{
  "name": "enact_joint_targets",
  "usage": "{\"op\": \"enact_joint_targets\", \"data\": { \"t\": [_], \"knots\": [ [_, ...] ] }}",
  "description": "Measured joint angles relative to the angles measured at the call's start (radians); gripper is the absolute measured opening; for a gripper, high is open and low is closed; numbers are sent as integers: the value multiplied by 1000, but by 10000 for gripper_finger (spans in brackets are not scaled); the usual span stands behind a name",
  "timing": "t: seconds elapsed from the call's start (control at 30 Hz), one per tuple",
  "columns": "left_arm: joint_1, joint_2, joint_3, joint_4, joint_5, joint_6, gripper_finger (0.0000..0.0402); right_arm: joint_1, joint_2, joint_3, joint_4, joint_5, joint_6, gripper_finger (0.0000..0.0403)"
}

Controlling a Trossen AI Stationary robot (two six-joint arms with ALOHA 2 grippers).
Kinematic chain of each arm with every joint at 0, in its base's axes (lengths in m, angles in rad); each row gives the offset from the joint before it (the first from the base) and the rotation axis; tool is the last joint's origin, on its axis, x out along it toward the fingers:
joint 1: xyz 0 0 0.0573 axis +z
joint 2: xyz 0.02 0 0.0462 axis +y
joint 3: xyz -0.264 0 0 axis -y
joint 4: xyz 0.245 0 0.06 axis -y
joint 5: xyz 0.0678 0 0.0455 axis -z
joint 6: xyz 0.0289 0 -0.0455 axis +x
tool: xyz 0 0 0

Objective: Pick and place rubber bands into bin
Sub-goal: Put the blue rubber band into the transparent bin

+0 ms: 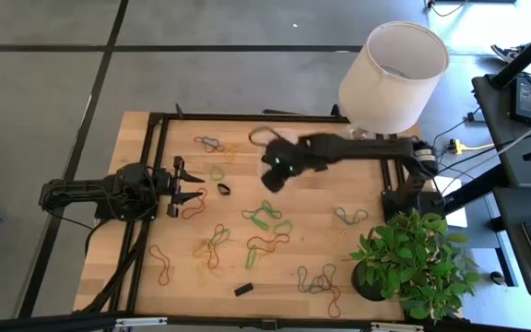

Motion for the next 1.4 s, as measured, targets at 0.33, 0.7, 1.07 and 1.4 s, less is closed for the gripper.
{"op": "enact_joint_targets", "data": {
  "t": [0.33,0.7,1.07,1.4],
  "knots": [
    [0,-1,0,9,1,0,169,281,-225,-352,210,107,237,11],
    [0,-1,0,31,1,-226,169,431,-377,-670,367,57,282,12],
    [-1,19,26,-1,-189,-327,169,525,-377,-692,242,50,82,4],
    [3,424,442,-423,-456,-394,154,533,-417,-858,462,101,89,2]
  ]
}}
